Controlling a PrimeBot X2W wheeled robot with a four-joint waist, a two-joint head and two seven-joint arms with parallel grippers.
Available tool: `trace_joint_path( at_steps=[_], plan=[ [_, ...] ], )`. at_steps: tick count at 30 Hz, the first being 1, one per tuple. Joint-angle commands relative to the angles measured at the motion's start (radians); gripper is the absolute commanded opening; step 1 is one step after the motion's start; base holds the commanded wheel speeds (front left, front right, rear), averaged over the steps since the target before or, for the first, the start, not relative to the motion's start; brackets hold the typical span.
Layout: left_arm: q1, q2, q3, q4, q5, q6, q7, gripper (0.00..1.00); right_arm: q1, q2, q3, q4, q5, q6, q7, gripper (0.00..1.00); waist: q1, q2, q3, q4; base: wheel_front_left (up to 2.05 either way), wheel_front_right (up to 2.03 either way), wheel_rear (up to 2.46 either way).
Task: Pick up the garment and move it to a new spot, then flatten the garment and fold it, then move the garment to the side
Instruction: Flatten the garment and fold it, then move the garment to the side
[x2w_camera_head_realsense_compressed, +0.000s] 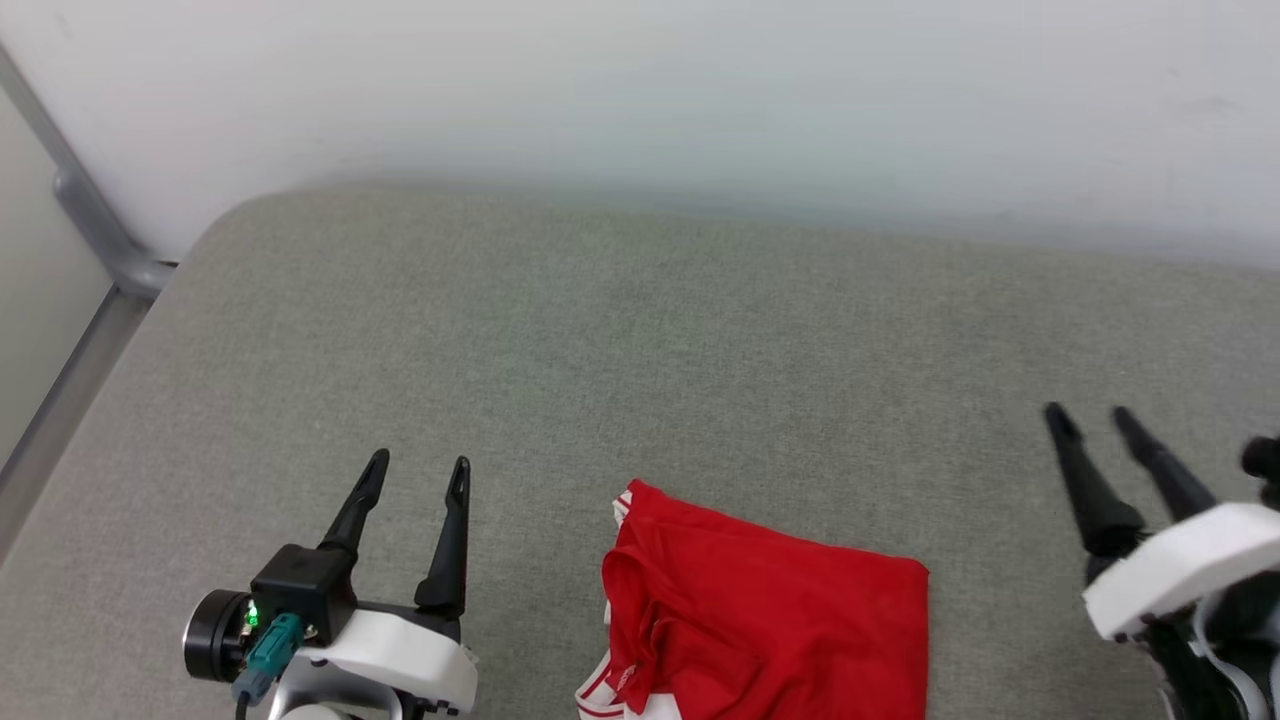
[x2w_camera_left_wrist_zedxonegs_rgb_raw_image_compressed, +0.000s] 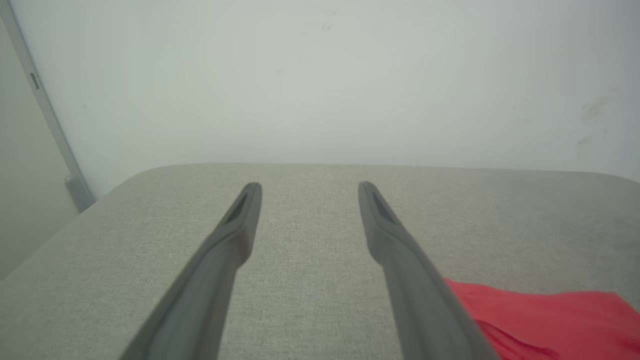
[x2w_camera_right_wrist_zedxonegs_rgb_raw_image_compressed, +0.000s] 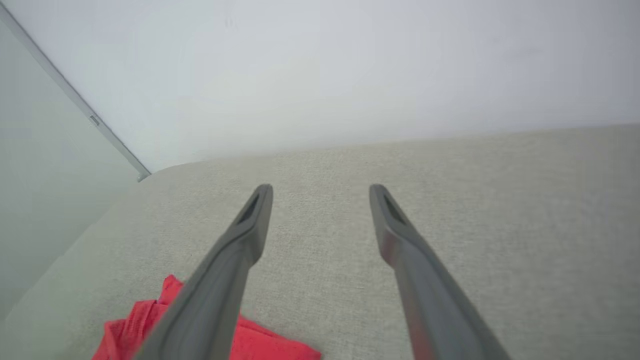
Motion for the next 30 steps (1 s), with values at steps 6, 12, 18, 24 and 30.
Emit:
trace_joint_path(
  at_steps=[6,12,18,24,30],
  plan=[
    [0.036,0.012,0.010,-0.002,-0.006,0.021,0.001,1.00,0.101,0.035,-0.093,-0.100,-0.235,0.000,-0.074,1.00,0.0000,-0.0001,-0.042,-0.026,0.00,0.00,0.00],
    [0.062,0.021,0.019,-0.003,-0.014,0.034,0.002,1.00,0.186,0.058,-0.097,-0.166,-0.335,0.000,-0.147,1.00,0.0000,-0.0001,-0.069,-0.045,0.00,0.00,0.00],
    [0.077,0.026,0.019,0.003,-0.020,0.036,0.001,1.00,0.258,0.076,-0.074,-0.191,-0.361,0.000,-0.178,1.00,0.0000,-0.0001,-0.084,-0.056,0.00,0.00,0.00],
    [0.080,0.029,0.022,0.009,-0.026,0.036,0.001,1.00,0.290,0.088,-0.057,-0.206,-0.372,0.000,-0.180,1.00,0.0000,-0.0001,-0.086,-0.071,0.00,0.00,0.00],
    [0.071,0.031,0.024,0.016,-0.030,0.030,-0.001,1.00,0.299,0.091,-0.052,-0.205,-0.356,0.000,-0.157,1.00,0.0000,-0.0001,-0.083,-0.076,0.00,0.00,0.00]
  ],
)
